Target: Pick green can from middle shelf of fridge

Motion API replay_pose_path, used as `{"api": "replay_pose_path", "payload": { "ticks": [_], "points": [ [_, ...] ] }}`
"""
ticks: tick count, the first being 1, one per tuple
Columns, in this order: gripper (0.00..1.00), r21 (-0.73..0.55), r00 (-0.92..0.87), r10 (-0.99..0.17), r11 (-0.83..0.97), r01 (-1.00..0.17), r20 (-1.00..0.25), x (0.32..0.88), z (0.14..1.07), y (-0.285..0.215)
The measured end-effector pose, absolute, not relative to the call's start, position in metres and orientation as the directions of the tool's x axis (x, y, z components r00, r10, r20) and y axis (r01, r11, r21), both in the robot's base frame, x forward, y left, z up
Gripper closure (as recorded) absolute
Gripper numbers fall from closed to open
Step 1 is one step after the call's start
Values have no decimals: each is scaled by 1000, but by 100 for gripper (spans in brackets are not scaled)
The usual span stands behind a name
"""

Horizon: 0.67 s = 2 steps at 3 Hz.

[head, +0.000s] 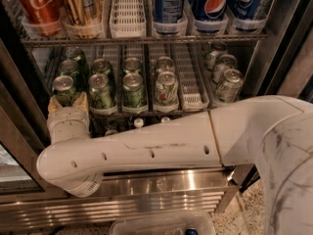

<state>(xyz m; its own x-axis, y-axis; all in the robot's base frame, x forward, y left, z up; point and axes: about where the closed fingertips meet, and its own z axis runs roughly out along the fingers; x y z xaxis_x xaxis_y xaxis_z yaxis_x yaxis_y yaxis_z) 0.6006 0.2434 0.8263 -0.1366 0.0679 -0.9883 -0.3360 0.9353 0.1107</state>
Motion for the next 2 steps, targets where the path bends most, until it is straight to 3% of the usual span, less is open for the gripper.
{"api": "replay_pose_path", "payload": {
  "ticks": [2],
  "points": [
    [100,121,-116,90,944,-307,-989,603,841,237]
  ]
}}
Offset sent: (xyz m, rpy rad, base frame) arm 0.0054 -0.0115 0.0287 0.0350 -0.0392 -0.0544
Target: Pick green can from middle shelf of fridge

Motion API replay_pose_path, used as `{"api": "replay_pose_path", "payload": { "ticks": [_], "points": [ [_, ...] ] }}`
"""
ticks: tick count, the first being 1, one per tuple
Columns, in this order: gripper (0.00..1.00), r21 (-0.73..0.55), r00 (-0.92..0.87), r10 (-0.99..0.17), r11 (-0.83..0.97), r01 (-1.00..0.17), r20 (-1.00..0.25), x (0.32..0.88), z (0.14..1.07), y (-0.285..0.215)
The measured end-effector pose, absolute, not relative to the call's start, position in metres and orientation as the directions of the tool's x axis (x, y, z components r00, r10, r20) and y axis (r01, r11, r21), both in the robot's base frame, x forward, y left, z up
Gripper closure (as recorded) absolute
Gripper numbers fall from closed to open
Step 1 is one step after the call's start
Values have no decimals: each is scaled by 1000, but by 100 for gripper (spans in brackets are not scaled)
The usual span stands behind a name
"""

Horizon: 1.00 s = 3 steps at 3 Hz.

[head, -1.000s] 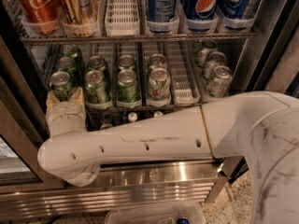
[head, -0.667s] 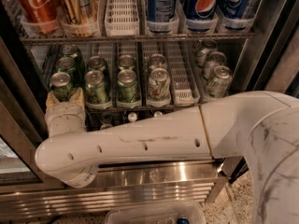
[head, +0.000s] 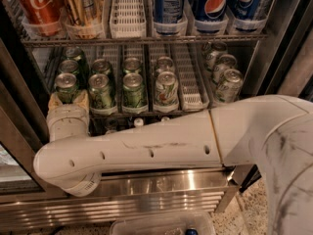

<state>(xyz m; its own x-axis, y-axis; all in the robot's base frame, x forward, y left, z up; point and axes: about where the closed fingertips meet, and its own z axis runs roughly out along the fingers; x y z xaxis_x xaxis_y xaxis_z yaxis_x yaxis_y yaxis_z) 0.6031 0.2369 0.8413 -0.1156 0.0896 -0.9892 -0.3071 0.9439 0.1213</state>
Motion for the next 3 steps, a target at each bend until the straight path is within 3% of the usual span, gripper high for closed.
{"api": "replay_pose_path", "payload": {
  "ticks": [3],
  "points": [
    [100,123,-32,119,949,-289,-992,611,877,224]
  ]
}}
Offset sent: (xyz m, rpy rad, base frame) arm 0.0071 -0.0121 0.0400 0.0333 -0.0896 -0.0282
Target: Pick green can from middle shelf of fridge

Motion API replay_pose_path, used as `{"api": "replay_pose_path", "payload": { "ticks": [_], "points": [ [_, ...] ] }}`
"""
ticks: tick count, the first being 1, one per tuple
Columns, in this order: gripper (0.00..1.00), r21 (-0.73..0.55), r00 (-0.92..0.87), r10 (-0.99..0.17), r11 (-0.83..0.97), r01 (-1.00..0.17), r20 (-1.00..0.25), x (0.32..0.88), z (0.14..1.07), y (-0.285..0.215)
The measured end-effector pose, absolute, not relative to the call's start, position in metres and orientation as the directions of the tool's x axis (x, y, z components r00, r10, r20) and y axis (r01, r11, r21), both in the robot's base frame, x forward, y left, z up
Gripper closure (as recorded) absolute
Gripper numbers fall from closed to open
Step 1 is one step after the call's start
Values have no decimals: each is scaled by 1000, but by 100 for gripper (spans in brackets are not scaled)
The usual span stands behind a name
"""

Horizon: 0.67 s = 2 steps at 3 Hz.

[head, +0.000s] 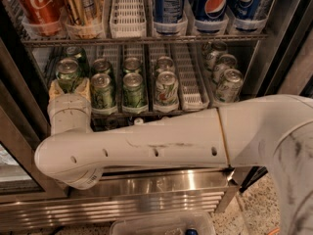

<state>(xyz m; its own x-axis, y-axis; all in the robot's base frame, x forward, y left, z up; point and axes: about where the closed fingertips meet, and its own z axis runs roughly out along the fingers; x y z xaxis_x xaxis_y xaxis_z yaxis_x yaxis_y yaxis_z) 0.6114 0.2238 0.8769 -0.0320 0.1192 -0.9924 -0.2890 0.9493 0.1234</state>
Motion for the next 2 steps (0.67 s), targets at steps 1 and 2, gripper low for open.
{"api": "replay_pose_path", "payload": {
  "ticks": [1,2],
  "points": [
    [100,117,-9,120,949,-292,-993,607,888,217],
    [100,136,-13,138,944,-302,-990,591,900,208]
  ]
}}
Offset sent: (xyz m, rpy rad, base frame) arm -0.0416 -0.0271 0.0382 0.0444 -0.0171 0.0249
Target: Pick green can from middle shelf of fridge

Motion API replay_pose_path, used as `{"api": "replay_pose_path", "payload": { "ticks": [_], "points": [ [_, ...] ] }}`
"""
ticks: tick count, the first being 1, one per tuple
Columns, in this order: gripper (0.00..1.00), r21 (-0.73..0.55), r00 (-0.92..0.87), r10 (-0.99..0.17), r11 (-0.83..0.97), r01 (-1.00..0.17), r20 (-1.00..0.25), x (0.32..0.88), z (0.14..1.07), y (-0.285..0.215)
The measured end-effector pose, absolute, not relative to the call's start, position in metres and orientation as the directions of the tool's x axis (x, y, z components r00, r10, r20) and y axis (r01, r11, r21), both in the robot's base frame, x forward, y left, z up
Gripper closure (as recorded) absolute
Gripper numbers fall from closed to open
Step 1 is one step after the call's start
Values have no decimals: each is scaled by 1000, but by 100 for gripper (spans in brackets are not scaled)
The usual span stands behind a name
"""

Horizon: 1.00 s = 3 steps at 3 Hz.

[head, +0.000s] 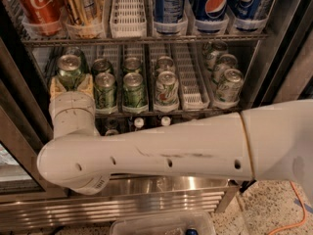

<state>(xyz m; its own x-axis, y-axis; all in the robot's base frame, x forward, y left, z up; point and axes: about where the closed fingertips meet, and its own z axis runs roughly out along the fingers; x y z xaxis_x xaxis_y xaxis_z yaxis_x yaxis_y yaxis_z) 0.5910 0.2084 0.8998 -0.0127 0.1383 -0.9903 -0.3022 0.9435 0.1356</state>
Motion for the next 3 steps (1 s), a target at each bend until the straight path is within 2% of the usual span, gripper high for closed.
{"api": "replay_pose_path", "payload": {
  "ticks": [3],
  "points": [
    [100,192,-36,192,911,-364,-981,541,949,177]
  ]
}}
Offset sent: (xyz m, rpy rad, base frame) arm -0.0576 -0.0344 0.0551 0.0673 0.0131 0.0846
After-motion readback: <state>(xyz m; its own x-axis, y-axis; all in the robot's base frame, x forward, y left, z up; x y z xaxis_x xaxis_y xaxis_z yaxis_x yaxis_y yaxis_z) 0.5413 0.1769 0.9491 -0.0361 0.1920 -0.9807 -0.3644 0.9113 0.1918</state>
